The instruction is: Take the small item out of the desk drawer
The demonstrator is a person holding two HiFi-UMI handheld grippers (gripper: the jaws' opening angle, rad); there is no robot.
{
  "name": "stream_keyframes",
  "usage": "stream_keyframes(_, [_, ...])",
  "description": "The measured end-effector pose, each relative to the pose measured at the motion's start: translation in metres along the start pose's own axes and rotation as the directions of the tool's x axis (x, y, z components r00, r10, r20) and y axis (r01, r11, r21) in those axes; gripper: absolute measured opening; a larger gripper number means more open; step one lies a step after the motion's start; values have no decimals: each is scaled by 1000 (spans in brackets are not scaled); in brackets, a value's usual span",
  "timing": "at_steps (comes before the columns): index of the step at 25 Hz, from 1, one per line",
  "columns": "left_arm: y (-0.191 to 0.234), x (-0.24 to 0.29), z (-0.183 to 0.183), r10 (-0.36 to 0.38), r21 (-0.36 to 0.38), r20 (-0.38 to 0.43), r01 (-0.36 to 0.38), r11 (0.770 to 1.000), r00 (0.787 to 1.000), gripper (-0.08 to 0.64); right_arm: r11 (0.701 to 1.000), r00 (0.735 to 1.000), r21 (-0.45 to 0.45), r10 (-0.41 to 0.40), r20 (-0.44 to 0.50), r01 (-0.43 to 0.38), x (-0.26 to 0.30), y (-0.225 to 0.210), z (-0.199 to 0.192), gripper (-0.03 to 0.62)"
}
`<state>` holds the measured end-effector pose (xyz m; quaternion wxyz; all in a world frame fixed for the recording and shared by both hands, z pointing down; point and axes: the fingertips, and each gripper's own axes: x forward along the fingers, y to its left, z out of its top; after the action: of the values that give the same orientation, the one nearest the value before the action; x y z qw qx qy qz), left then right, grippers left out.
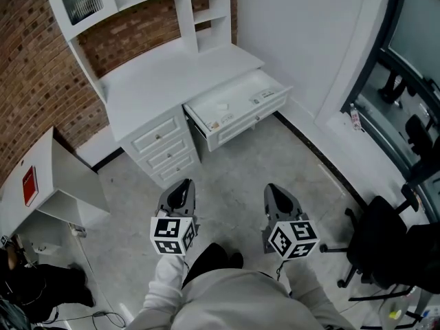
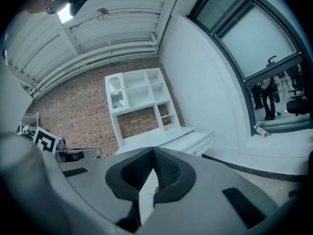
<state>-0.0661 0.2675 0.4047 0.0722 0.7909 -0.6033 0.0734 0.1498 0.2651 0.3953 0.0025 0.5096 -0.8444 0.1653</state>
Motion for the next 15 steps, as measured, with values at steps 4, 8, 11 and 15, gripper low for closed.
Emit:
stream_keyframes(4, [7, 13, 1, 15, 0, -10, -15, 1000, 1000, 38, 1000, 1000, 14, -7, -4, 7, 4, -6, 0, 28])
stream_keyframes(8, [13, 29, 4, 12, -3, -8, -12, 1000, 1000, 94, 1000, 1000, 23, -15, -4, 15, 16, -16, 3, 28])
stream_keyframes(11, [17, 47, 6, -1, -1, -5, 1, 1000, 1000, 107, 999, 1000, 25, -19, -8, 19, 31, -22, 5, 28])
stream_keyframes(15, [27, 75, 8, -10, 1, -9, 10, 1000, 1000, 148, 1000, 1000, 24, -20, -20, 20, 58, -26, 8, 28])
